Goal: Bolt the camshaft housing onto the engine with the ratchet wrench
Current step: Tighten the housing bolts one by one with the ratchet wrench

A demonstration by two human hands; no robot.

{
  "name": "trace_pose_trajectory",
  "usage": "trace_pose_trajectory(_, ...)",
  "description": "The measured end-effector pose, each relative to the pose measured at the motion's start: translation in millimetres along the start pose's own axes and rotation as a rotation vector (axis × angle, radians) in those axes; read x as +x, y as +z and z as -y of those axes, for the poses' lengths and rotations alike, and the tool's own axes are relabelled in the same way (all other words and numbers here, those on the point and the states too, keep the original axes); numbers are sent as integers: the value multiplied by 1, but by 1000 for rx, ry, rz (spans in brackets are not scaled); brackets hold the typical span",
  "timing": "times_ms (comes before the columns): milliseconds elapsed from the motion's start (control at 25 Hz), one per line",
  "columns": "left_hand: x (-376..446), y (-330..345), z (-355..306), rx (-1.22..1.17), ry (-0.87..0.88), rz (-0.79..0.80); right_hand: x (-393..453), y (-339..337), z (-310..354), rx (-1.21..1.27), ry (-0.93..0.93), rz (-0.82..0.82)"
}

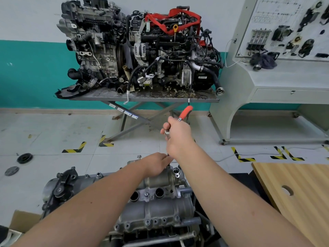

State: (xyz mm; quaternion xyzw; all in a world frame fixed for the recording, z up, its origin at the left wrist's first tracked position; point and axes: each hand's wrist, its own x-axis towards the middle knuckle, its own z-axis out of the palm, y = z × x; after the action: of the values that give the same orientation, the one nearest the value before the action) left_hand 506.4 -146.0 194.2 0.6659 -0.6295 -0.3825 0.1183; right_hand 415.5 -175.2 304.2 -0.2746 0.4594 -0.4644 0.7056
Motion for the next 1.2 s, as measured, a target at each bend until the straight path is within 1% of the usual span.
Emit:
trace_pose_trajectory(120,-2,1,-4,39,-7,-23,0,-14,2,7,52,232)
trace_pose_trajectory(240,-2,2,-6,86,22,-37,2,-41,-3,77,26,460)
trace_pose_trajectory(320,-2,1,-7,108,26,-34,0,-54,-10,110,24,583)
trace_pose_trajectory(400,-1,1,-8,101,14,-17,3,-59,-9,124,43,643)
trace_pose_trajectory(480,1,1,-7,99,1,-16,5,-56,-8,126,13,615)
trace_pose_trajectory(560,1,-1,-8,93,-18,-22,2,-48,-17,113,-147,493)
trace_pose_trajectory(680,0,-3,-10,151,-43,2,-5,-40,-44,-28,-472,232)
trace_pose_trajectory(720,0,-4,-10,187,-41,7,-6,-41,-52,-100,-556,183)
trace_pose_trajectory(800,2,-3,-11,240,-34,1,-2,-50,-57,-289,-737,158)
trace_pose_trajectory(880,3,0,-14,283,-38,-2,4,-64,-53,-527,-938,198)
trace_pose_trajectory(960,5,1,-18,313,-55,2,12,-76,-43,-712,-1057,282)
trace_pose_trajectory(1040,6,0,-20,347,-71,33,16,-82,-24,-894,-1143,446)
trace_pose_trajectory(1080,4,-1,-20,355,-84,40,18,-82,-13,-1013,-1214,538)
trace_pose_trajectory(1120,2,-1,-21,348,-86,38,22,-79,-2,-1138,-1321,611)
trace_pose_trajectory(1200,-1,0,-21,318,-113,31,26,-71,13,-1297,-1575,668)
